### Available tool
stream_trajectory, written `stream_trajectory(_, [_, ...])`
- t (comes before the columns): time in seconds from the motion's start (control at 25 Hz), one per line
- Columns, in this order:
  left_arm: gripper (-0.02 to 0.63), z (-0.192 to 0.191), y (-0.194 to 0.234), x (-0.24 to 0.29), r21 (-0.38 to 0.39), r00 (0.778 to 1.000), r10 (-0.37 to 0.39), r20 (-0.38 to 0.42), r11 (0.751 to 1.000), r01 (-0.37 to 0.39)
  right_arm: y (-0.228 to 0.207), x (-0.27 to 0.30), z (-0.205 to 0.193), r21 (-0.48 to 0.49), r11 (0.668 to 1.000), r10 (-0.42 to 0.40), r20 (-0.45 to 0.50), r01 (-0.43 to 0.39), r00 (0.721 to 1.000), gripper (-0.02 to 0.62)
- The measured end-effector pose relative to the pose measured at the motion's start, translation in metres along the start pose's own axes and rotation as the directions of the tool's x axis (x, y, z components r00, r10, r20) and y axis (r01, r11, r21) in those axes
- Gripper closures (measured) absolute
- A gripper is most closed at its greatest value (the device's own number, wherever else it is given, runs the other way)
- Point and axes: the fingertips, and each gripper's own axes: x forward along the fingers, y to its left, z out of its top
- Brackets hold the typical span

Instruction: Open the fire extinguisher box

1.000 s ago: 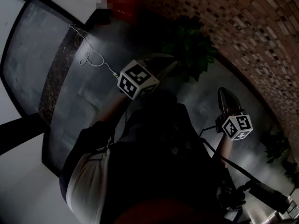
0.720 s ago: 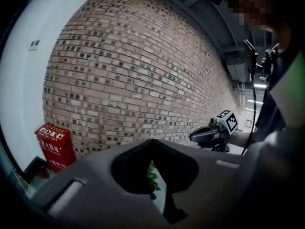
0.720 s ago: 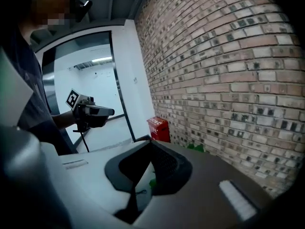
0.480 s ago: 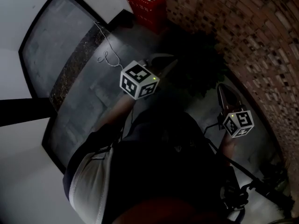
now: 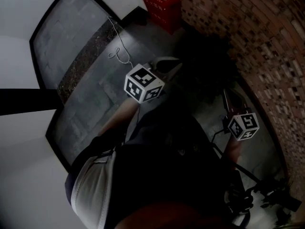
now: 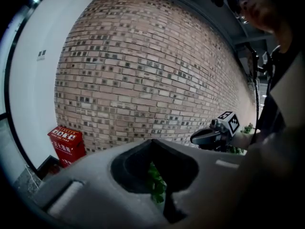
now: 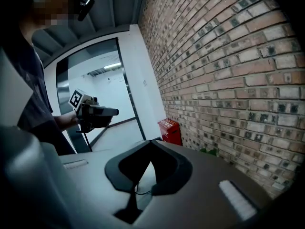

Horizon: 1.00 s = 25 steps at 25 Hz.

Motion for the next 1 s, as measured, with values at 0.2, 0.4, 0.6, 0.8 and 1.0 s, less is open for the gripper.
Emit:
stream_trajectory(0.2, [0.606, -0.003, 0.014, 0.001, -0.012, 1.0, -0.007, 0.014, 1.0, 0.007, 0.015, 0.019, 0.014, -0.035, 0.999, 0.033, -0.007, -0.034, 0.999, 0.595])
stream_trajectory(0.4, [0.606, -0.005, 0.041, -0.007, -0.033, 0.999, -0.019, 0.036, 0.999, 0.02, 0.028, 0.043, 0.017, -0.057, 0.998, 0.027, -0.046, -0.03, 0.999, 0.595])
stream_trajectory(0.6, [0.606, -0.002, 0.103, -0.044, -0.035, 0.997, 0.006, 0.073, 0.999, -0.003, 0.064, 0.103, 0.031, -0.106, 0.993, 0.038, -0.07, -0.046, 0.997, 0.595])
stream_trajectory(0.8, [0.606, -0.018, 0.192, -0.102, -0.102, 0.99, 0.097, 0.098, 0.991, -0.087, 0.131, 0.187, 0.057, -0.209, 0.968, 0.116, -0.112, -0.138, 0.987, 0.595])
stream_trajectory(1.0, [0.606, -0.028, 0.249, -0.149, -0.122, 0.982, 0.143, 0.124, 0.984, -0.128, 0.177, 0.247, 0.082, -0.241, 0.952, 0.162, -0.121, -0.188, 0.979, 0.595])
